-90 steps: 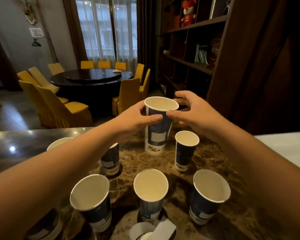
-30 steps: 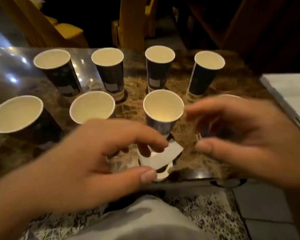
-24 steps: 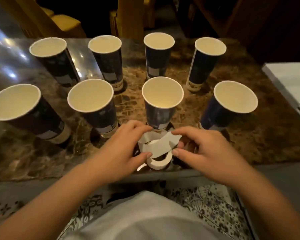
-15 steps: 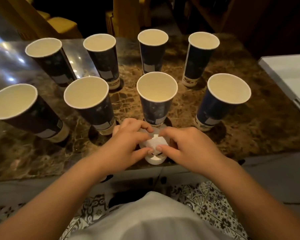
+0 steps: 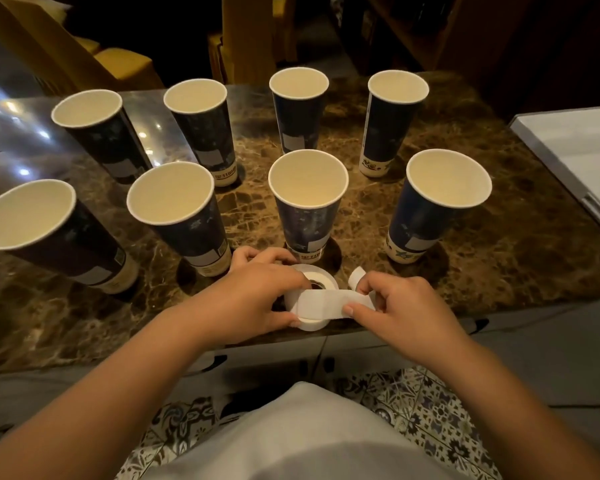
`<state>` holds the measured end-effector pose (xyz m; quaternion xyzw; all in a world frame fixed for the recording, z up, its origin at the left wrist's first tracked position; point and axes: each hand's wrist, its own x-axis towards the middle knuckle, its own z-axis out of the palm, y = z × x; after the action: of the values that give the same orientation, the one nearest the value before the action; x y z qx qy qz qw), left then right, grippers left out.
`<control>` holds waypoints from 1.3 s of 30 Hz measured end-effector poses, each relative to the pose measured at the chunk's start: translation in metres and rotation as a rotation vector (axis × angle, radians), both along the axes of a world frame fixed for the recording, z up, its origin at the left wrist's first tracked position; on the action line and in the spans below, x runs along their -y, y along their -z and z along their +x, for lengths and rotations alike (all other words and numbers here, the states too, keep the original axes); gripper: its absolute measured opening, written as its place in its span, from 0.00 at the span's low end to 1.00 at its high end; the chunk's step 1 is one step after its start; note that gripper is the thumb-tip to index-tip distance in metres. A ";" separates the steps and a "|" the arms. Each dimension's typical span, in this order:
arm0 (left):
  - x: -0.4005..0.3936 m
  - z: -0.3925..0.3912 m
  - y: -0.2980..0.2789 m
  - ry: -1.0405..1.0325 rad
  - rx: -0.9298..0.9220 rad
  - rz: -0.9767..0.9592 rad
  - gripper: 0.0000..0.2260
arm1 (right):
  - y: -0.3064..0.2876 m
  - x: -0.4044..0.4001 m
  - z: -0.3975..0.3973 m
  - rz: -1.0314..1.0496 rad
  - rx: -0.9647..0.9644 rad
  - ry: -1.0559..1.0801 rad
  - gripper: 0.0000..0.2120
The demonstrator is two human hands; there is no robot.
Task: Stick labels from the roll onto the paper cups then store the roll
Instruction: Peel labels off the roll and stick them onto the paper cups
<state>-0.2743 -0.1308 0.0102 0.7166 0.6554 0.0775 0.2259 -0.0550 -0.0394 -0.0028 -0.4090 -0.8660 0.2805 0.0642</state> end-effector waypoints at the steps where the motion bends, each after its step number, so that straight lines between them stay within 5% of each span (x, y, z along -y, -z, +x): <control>1: 0.000 0.000 0.001 -0.016 0.022 -0.003 0.15 | 0.001 0.000 0.000 -0.004 0.003 0.005 0.09; 6: 0.006 0.022 0.009 -0.212 0.041 0.065 0.17 | 0.000 -0.006 -0.001 -0.010 -0.027 0.079 0.10; 13: 0.003 0.046 0.016 -0.389 0.110 0.113 0.13 | 0.002 0.001 -0.004 0.013 -0.188 0.137 0.31; 20: 0.010 0.029 0.022 -0.303 0.469 0.141 0.06 | 0.012 0.028 -0.012 0.224 -0.441 -0.099 0.09; 27: 0.014 0.017 0.017 -0.166 0.522 0.035 0.10 | 0.019 0.025 -0.019 0.237 -0.412 -0.129 0.10; 32: 0.016 0.017 0.017 -0.247 0.526 0.087 0.06 | 0.016 0.030 -0.022 0.247 -0.400 -0.123 0.13; 39: 0.017 0.016 0.019 -0.225 0.509 0.076 0.07 | 0.013 0.031 -0.022 0.442 -0.322 -0.185 0.08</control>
<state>-0.2580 -0.1476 -0.0085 0.6046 0.6499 0.3040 0.3460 -0.0773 -0.0701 -0.0161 -0.2543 -0.9184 0.1510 0.2627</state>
